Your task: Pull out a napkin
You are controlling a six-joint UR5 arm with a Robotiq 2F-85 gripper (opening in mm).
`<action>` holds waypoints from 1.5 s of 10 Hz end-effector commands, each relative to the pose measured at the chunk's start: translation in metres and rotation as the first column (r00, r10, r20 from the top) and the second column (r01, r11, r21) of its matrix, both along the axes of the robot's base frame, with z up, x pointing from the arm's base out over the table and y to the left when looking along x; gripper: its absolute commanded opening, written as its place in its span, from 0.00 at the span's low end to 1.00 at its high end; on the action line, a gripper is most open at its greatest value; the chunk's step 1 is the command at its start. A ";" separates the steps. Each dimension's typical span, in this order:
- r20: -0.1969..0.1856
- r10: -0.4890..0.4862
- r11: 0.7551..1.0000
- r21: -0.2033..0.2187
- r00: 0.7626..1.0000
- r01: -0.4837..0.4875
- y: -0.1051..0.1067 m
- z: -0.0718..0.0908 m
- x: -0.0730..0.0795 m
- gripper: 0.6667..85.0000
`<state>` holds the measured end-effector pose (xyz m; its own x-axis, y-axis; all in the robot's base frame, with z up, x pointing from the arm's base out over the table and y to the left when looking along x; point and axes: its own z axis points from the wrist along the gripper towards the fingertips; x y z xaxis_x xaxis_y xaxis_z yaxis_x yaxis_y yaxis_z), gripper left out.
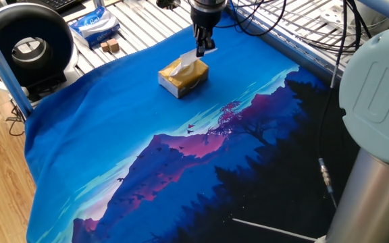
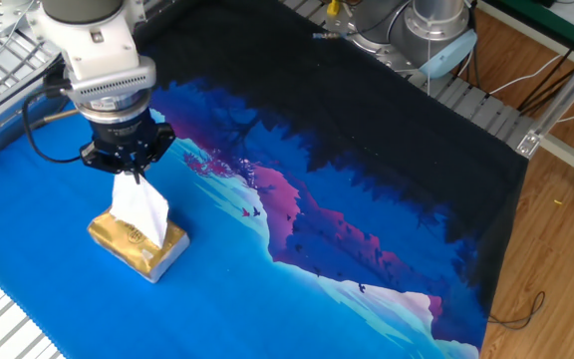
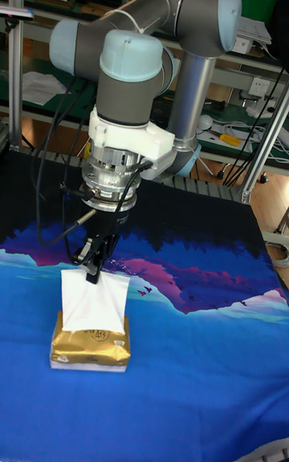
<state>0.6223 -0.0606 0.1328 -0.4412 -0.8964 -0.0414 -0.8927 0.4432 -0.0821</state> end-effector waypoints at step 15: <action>-0.095 -0.027 0.999 0.040 0.995 0.031 0.010 0.054 -0.038 0.00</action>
<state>0.5905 -0.0545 0.1771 -0.4617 -0.8867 -0.0252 -0.8870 0.4618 0.0021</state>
